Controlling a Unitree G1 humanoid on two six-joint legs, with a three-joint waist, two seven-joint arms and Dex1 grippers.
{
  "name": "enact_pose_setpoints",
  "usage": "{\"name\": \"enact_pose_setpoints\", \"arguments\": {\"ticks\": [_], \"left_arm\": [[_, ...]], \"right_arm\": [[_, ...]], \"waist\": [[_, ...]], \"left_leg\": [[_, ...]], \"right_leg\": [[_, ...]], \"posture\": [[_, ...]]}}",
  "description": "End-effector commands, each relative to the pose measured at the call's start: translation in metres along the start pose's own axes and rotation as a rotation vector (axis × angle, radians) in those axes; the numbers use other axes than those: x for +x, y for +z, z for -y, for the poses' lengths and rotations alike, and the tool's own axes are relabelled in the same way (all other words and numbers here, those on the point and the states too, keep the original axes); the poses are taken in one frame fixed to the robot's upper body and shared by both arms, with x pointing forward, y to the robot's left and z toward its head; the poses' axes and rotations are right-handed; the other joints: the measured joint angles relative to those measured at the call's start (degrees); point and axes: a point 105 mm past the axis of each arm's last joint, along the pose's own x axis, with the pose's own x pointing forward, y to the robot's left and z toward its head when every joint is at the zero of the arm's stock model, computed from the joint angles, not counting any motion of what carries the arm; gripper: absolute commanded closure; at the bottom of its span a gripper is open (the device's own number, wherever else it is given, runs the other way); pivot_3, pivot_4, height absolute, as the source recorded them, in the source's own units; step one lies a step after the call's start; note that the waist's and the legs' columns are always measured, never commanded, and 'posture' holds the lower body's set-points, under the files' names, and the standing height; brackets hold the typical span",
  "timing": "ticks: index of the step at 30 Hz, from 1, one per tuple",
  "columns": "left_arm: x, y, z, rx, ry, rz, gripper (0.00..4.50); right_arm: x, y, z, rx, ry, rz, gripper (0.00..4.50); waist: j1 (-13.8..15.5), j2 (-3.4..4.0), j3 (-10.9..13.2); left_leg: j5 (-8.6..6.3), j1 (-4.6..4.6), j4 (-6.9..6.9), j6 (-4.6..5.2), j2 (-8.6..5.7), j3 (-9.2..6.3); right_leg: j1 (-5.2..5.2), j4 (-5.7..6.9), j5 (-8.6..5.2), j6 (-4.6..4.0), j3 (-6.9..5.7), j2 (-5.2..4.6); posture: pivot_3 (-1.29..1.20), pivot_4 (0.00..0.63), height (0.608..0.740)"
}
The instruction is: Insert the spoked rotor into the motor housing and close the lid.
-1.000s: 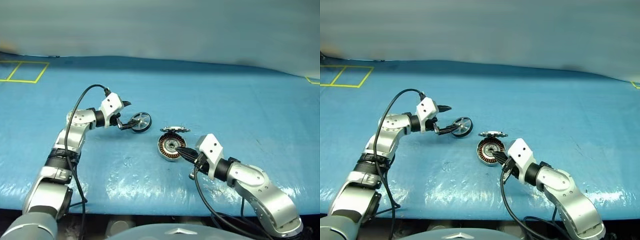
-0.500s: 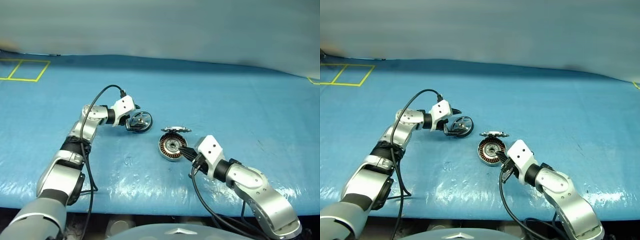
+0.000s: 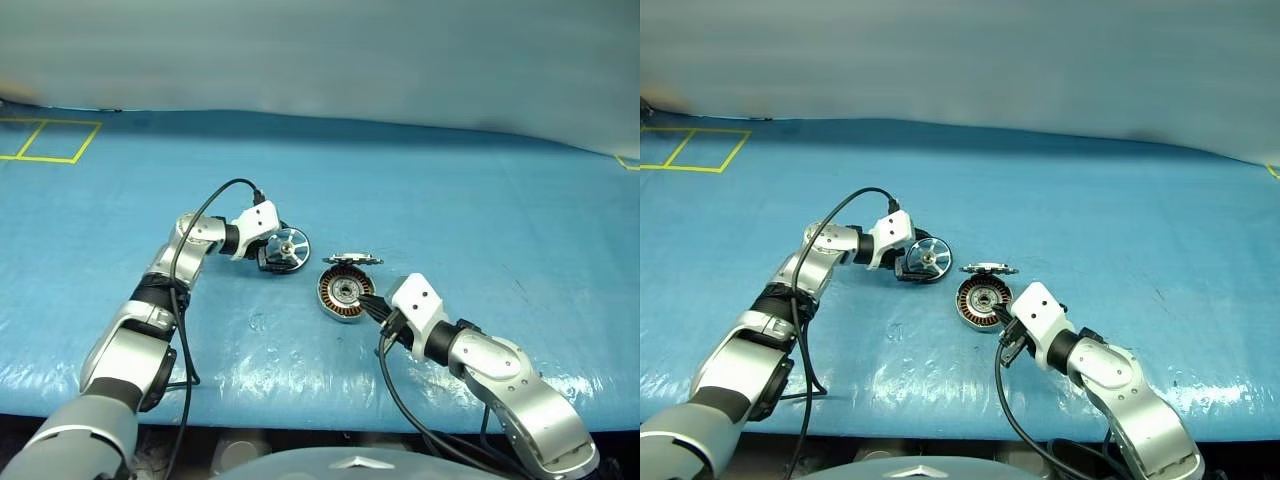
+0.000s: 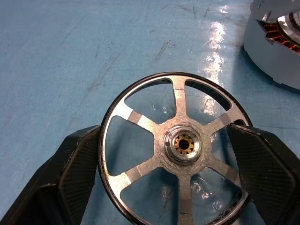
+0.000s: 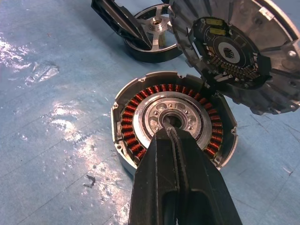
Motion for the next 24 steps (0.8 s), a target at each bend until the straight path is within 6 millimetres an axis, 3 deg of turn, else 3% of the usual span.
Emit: {"name": "enact_pose_setpoints", "arguments": {"ticks": [1, 17, 24], "left_arm": [[0.004, -0.013, 0.007, 0.029, -0.018, -0.062, 0.70], [0.002, -0.025, 0.034, 0.058, -0.138, -0.065, 0.95], [-0.005, -0.014, 0.024, 0.010, -0.046, 0.035, 0.95]], "right_arm": [[0.001, 0.008, 0.000, -0.026, -0.001, 0.034, 4.50], [0.001, 0.007, 0.003, -0.017, -0.012, 0.034, 4.50], [0.004, 0.004, 0.002, -0.026, -0.014, 0.021, 4.50]], "waist": [[0.01, 0.02, -0.03], [-0.10, 0.38, -0.51], [-0.16, 0.37, -0.53]], "left_leg": [[0.00, 0.03, 0.00, 0.00, 0.00, 0.00], [0.01, 0.29, 0.07, 0.02, 0.00, 0.02], [0.01, 0.51, -0.08, 0.02, 0.05, 0.13]], "right_leg": [[0.03, 0.00, 0.00, 0.00, 0.00, 0.00], [0.31, 0.02, 0.01, 0.03, 0.02, 0.00], [0.40, 0.05, -0.10, -0.15, 0.06, 0.01]], "posture": [[0.00, 0.150, 0.740], [0.00, 0.150, 0.740], [0.00, 0.150, 0.740]]}}
